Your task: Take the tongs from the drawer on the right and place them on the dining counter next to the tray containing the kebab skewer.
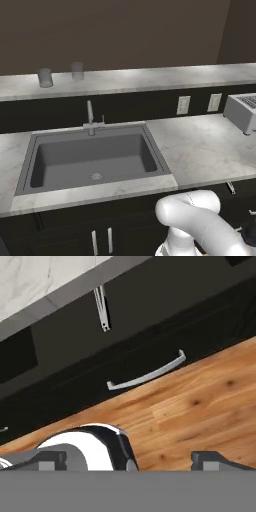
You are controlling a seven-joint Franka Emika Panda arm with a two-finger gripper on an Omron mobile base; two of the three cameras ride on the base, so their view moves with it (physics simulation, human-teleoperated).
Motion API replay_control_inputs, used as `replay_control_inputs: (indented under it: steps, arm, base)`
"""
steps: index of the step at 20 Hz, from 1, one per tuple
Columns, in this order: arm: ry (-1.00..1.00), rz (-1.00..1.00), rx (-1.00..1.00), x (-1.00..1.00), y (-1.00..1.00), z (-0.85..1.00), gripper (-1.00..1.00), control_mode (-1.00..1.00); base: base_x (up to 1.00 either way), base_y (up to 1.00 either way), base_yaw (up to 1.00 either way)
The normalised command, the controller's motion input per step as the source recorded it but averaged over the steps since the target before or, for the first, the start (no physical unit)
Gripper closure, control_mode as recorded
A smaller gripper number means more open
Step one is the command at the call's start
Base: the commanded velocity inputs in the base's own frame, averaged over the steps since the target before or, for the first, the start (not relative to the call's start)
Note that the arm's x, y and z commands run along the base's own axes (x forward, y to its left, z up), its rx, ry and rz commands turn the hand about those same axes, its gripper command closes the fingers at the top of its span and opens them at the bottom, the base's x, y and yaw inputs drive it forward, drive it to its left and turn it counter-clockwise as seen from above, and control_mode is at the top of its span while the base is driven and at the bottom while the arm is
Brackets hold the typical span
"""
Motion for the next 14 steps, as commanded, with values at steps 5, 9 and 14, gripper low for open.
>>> replay_control_inputs:
  steps: [5,9,14]
  arm:
    - [0.33,0.30,-0.04,0.09,0.39,0.53,-1.00,-1.00]
    - [0.19,0.27,0.00,0.12,0.36,0.48,-1.00,-1.00]
    - [0.11,0.34,0.01,0.27,0.21,0.18,-1.00,-1.00]
  base:
    - [0.00,0.00,0.00]
    - [0.00,0.00,0.00]
    - [0.00,0.00,0.00]
